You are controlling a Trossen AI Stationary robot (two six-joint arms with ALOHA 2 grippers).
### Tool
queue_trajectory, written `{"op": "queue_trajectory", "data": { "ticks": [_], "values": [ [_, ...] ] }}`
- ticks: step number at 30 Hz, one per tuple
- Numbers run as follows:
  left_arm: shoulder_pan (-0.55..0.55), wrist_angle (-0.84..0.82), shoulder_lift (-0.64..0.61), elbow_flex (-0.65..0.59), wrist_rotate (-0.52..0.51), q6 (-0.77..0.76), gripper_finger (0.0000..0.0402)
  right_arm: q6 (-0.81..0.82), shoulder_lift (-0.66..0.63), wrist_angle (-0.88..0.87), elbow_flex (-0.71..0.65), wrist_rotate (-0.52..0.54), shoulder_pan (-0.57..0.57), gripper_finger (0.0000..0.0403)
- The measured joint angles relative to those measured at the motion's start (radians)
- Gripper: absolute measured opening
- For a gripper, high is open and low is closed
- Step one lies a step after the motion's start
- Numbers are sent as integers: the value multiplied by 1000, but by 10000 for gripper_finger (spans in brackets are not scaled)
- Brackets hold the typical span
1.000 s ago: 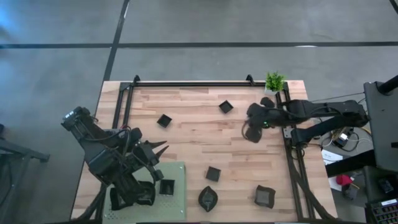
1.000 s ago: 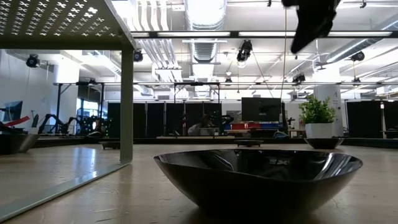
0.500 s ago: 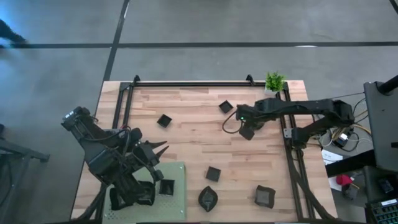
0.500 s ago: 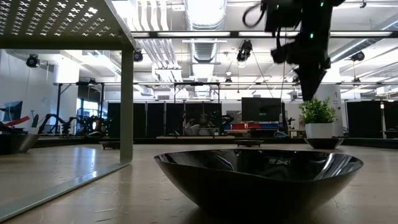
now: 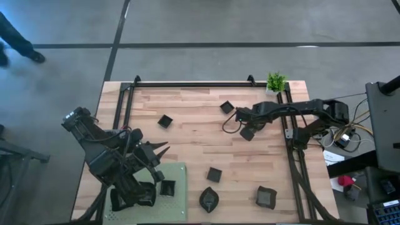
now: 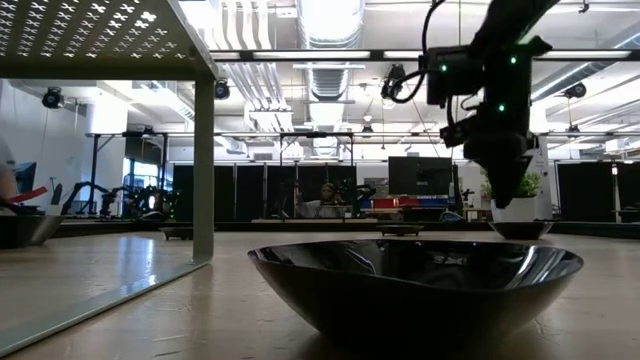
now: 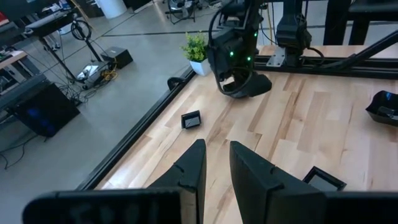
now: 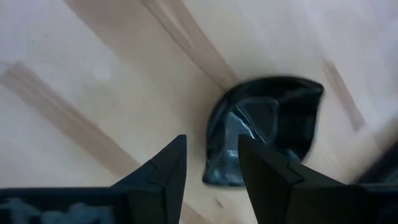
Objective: Pick & Place Mini shaped plates
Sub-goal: Stack the black leaf shaped plate on top of the other black leaf shaped plate on the shelf
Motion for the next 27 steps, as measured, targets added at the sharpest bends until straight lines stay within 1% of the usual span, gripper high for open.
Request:
{"op": "queue_trajectory", "data": {
  "ticks": [5,14,17,22,27],
  "values": [
    [0,6,0,0,0,0,67,-27,0,108,-63,0,-11,130],
    [0,15,0,0,0,0,67,-37,37,166,-117,1,-30,132],
    [0,16,0,0,0,0,67,-42,46,168,-118,38,-30,129],
    [0,24,0,0,0,0,67,-43,55,170,-119,76,-32,113],
    [0,27,0,0,0,0,67,-49,57,171,-120,76,-32,80]
  ]
}}
